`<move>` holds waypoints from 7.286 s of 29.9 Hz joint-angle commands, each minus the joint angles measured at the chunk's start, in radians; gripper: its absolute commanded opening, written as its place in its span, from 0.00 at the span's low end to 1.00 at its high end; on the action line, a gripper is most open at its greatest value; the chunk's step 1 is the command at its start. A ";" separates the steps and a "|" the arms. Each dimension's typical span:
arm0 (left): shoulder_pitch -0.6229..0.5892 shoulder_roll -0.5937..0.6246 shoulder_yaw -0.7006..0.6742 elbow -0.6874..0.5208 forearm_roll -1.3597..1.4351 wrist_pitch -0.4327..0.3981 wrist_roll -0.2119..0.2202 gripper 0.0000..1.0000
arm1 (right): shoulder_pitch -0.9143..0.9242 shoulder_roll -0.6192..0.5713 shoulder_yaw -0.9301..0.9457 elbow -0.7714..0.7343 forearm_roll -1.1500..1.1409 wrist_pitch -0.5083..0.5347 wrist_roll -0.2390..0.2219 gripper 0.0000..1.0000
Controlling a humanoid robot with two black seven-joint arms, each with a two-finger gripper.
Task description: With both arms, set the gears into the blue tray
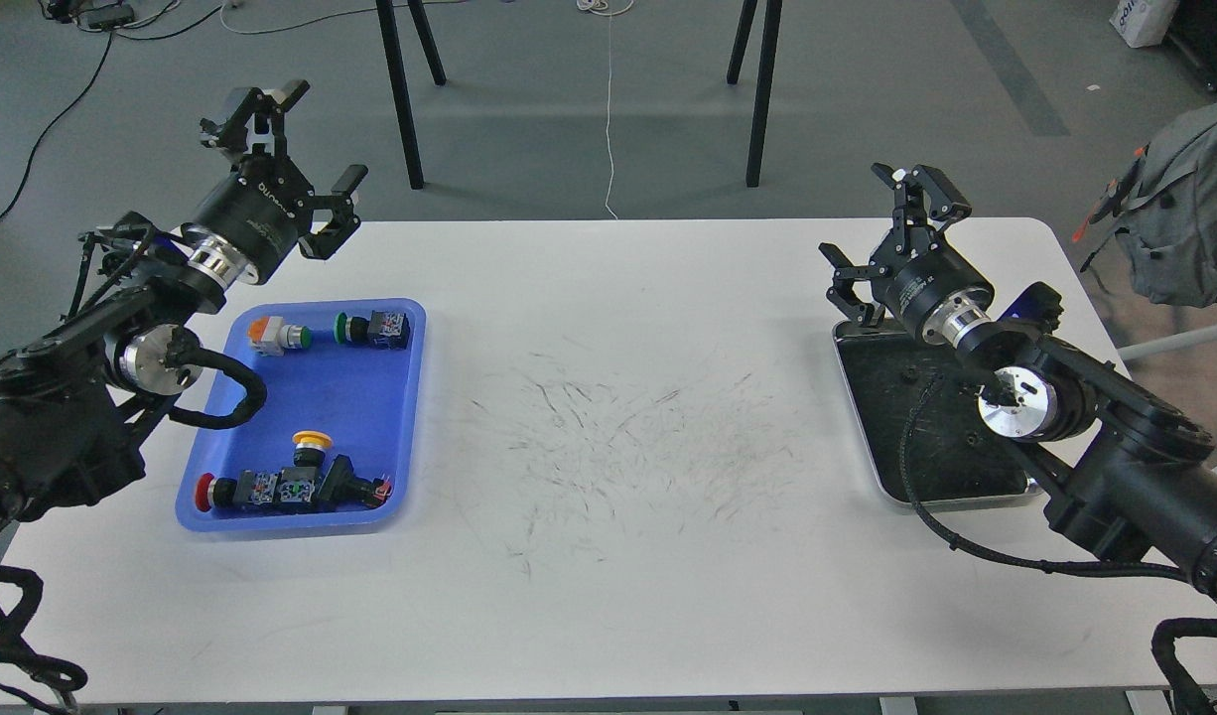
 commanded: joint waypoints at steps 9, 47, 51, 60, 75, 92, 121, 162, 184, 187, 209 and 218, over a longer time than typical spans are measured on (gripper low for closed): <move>0.004 0.009 0.010 -0.006 0.007 0.000 0.000 1.00 | 0.001 0.000 -0.001 0.005 0.000 -0.001 0.000 1.00; 0.000 -0.034 0.079 0.017 0.047 0.000 0.000 1.00 | -0.007 -0.009 0.029 0.003 0.003 0.002 0.021 1.00; 0.000 -0.033 0.078 0.017 0.047 0.000 0.000 1.00 | -0.008 -0.002 0.056 0.002 0.002 0.011 0.061 1.00; 0.001 -0.019 0.076 0.020 0.045 0.000 0.000 1.00 | -0.016 0.008 0.057 0.000 0.002 0.011 0.086 1.00; 0.000 -0.020 0.072 0.020 0.038 0.000 0.000 1.00 | -0.024 0.008 0.060 -0.005 0.003 0.008 0.081 1.00; 0.000 -0.019 0.056 0.023 0.030 0.000 0.000 1.00 | -0.030 0.008 0.062 -0.008 0.003 -0.001 0.082 1.00; -0.006 -0.025 0.058 0.025 0.032 0.000 0.000 1.00 | 0.314 -0.414 -0.635 0.202 -0.017 -0.017 0.001 1.00; 0.001 -0.025 0.055 0.024 0.029 0.000 0.000 1.00 | 0.331 -0.350 -0.800 0.098 -0.992 -0.138 -0.145 0.97; 0.001 -0.027 0.052 0.024 0.029 0.000 0.000 1.00 | 0.283 -0.169 -0.928 -0.049 -1.077 -0.158 -0.135 0.88; 0.003 -0.027 0.052 0.026 0.029 0.000 0.000 1.00 | 0.285 -0.164 -0.940 -0.051 -1.077 -0.163 -0.131 0.84; 0.003 -0.024 0.052 0.024 0.030 0.000 0.000 1.00 | 0.291 -0.149 -0.943 -0.060 -1.077 -0.166 -0.128 0.63; 0.003 -0.027 0.052 0.024 0.030 0.000 0.000 1.00 | 0.291 -0.143 -0.945 -0.067 -1.078 -0.166 -0.120 0.49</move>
